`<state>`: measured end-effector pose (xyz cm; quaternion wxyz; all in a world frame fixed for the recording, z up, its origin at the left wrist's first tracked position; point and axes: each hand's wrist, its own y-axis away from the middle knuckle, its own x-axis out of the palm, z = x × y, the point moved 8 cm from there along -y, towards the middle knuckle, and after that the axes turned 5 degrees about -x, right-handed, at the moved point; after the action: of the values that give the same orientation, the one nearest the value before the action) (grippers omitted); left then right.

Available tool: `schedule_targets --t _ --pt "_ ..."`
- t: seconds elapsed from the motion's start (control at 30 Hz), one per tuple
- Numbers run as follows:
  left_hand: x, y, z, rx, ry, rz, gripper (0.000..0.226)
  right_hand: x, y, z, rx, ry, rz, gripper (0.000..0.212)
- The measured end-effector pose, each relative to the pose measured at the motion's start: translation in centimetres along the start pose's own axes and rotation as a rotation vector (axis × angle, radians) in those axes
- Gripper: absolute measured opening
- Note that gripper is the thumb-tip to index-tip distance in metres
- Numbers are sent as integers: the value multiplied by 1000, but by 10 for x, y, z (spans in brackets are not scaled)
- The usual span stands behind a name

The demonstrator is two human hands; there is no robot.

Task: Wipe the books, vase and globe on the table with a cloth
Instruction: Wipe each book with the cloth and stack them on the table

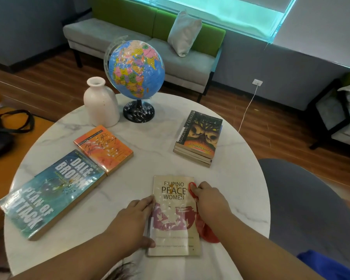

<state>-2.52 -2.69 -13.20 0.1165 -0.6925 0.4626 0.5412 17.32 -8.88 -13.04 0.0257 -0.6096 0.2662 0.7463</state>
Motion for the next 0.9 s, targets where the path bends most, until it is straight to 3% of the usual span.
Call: schedule_targets --t 0.13,0.2,0.37,0.43,0.5,0.63,0.73,0.9 --pt "-1 0 0 6 3 -6 110 13 22 2 20 -192 -13 39" --pt "-2 0 -1 9 0 -5 110 21 35 5 -41 -148 -23 32" --pt "0 -1 -1 1 -2 -2 111 7 16 1 -15 -131 -79 37" --pt "0 -1 -1 -4 2 1 111 8 16 6 17 -169 -22 35" --pt "1 -1 0 -5 10 2 112 15 23 9 -12 -78 52 51" --pt "-2 -1 -1 -10 7 -7 111 3 17 -1 4 -75 7 43" --pt "0 -1 -1 -19 0 2 111 -6 -8 2 -19 -7 24 56" --pt "-1 0 0 -21 4 -9 111 -6 -18 -2 -19 -31 21 50"
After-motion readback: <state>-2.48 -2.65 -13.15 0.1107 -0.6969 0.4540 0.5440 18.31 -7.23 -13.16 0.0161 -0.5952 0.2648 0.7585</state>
